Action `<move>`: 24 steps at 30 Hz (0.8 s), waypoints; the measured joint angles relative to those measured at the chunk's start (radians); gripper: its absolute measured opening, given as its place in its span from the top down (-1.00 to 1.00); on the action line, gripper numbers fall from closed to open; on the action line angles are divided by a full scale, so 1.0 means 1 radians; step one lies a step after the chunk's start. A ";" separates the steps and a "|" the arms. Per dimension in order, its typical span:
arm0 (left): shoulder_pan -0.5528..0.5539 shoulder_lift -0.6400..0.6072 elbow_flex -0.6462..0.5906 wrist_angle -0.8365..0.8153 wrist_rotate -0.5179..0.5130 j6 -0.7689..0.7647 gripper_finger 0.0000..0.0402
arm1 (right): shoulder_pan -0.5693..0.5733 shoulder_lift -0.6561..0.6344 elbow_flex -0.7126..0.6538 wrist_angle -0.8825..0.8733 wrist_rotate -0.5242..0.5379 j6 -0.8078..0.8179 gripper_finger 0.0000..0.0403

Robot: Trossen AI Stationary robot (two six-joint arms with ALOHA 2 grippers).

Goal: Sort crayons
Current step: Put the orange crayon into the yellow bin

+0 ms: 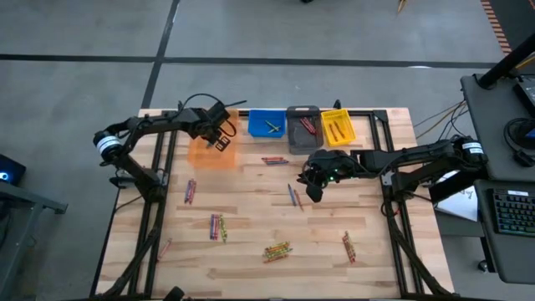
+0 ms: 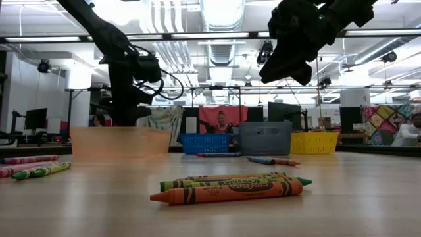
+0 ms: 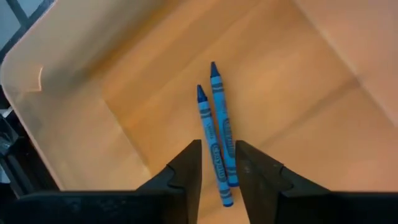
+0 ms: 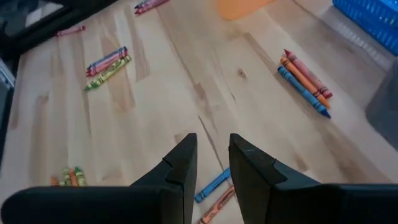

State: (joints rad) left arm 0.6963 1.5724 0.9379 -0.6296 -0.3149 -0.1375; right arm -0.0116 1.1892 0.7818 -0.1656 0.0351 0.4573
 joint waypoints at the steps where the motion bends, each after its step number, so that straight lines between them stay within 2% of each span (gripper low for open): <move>1: -0.005 -0.005 0.000 0.000 0.001 0.000 0.57 | 0.000 0.000 0.000 0.000 0.000 0.018 0.59; 6: -0.057 -0.060 0.000 0.020 0.003 -0.002 0.54 | 0.000 0.000 0.000 -0.016 -0.038 0.138 0.59; 12: -0.174 -0.156 -0.002 0.137 0.003 0.042 0.55 | 0.001 0.003 0.000 -0.017 -0.243 0.259 0.59; 19: -0.321 -0.241 -0.003 0.309 0.003 0.146 0.56 | 0.027 0.052 -0.001 -0.085 -0.317 0.418 0.59; 24: -0.381 -0.274 -0.004 0.377 0.004 0.228 0.56 | 0.067 0.114 -0.001 -0.183 -0.430 0.550 0.59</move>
State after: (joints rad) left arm 0.3154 1.2989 0.9337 -0.2524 -0.3111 0.0900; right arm 0.0557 1.3037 0.7807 -0.3488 -0.3950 1.0077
